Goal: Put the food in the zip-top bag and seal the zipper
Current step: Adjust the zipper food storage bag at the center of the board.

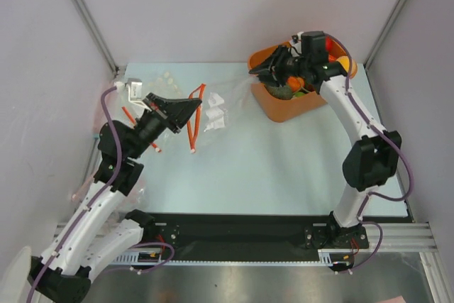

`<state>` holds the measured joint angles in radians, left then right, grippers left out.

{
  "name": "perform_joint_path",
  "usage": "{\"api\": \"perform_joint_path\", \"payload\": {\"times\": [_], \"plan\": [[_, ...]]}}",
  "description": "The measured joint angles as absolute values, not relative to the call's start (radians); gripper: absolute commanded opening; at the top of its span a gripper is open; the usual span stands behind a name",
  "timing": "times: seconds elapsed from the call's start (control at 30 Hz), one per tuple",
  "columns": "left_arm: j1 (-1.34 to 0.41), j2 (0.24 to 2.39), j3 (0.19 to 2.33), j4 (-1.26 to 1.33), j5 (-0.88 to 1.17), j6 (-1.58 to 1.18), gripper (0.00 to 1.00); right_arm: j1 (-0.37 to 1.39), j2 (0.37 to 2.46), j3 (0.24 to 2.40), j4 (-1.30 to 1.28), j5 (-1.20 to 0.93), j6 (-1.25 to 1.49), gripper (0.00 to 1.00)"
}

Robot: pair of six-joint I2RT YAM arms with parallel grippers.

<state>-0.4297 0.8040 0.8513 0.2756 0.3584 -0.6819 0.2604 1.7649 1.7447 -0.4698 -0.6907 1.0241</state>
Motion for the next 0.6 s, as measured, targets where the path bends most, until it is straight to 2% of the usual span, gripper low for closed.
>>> {"api": "perform_joint_path", "payload": {"times": [0.07, 0.2, 0.33, 0.43, 0.6], "plan": [[-0.430, 0.765, 0.798, 0.245, 0.311, -0.729, 0.00, 0.284, 1.829, 1.805, -0.505, -0.670, 0.982, 0.72], [-0.435, 0.738, 0.751, 0.162, 0.222, -0.786, 0.00, 0.319, 1.892, 1.866, -0.551, -0.634, 0.908, 0.80], [-0.437, 0.760, 0.780, 0.049, 0.134, -0.774, 0.00, 0.343, 1.886, 1.865, -0.571, -0.613, 0.840, 0.78], [-0.437, 0.797, 0.863, -0.028, 0.087, -0.739, 0.00, 0.356, 1.844, 1.813, -0.536, -0.617, 0.788, 0.64], [-0.437, 0.865, 0.966, -0.081, 0.042, -0.715, 0.00, 0.403, 1.695, 1.644, -0.461, -0.626, 0.723, 0.62]]}}
